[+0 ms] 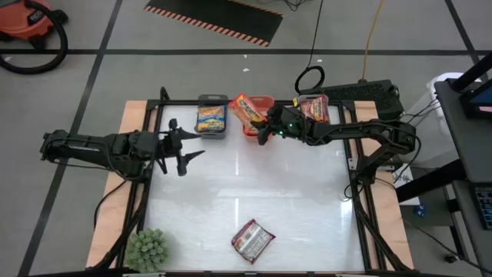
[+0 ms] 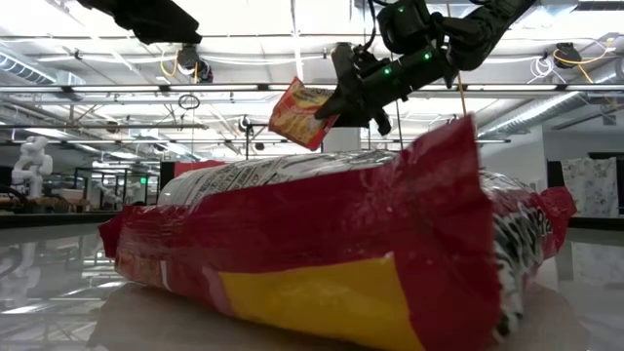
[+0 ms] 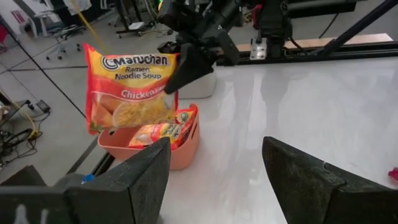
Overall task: Sort Maruchan noodles
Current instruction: Put the orange noodle pack into the orange bin
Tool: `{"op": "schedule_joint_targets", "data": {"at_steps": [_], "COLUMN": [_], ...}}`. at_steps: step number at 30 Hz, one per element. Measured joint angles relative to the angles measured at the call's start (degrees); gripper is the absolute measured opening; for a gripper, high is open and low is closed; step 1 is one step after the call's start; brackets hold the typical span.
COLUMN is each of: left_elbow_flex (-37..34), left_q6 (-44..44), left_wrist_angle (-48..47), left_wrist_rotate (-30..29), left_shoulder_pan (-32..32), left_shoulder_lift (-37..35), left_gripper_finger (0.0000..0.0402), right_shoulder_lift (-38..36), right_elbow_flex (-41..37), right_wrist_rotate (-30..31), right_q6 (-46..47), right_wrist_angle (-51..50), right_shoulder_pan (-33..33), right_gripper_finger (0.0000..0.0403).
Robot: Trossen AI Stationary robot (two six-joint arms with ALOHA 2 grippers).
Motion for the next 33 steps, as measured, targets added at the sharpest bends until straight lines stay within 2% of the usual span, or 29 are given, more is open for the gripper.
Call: {"op": "schedule_joint_targets", "data": {"at_steps": [6, 9, 15, 20, 25, 31, 33], "left_elbow_flex": [-1.3, -2.4, -2.7, -2.7, -2.7, -2.7, -2.7], "left_q6": [0.1, 0.9, 1.2, 2.7, 4.1, 5.2, 5.4], "left_wrist_angle": [0.2, 1.7, 4.2, 5.9, 8.6, 9.8, 10.0], "left_wrist_rotate": [0.0, 0.0, 0.0, 0.0, 0.0, 0.0, 0.0], "left_shoulder_pan": [0.0, 0.0, 0.0, 0.0, 0.0, 0.0, 0.0], "left_shoulder_lift": [0.0, 0.0, 0.0, 0.0, 0.1, 0.1, 0.1], "left_gripper_finger": [0.0259, 0.0259, 0.0259, 0.0259, 0.0259, 0.0259, 0.0259], "right_shoulder_lift": [0.0, 0.0, 0.0, 0.0, 0.0, 0.0, 0.0], "right_elbow_flex": [-3.1, -5.3, -12.0, -16.0, -16.4, -16.4, -16.4], "right_wrist_rotate": [4.9, 5.3, 10.8, 11.2, 14.1, 21.4, 21.7], "right_q6": [1.6, 3.8, 7.9, 11.2, 13.2, 13.3, 13.3], "right_wrist_angle": [3.0, 7.0, 15.2, 21.0, 21.8, 22.2, 22.2], "right_shoulder_pan": [0.0, 0.0, 0.0, 0.0, 0.1, 1.9, 2.1], "right_gripper_finger": [0.0116, 0.0116, 0.0116, 0.0116, 0.0116, 0.0122, 0.0125]}}
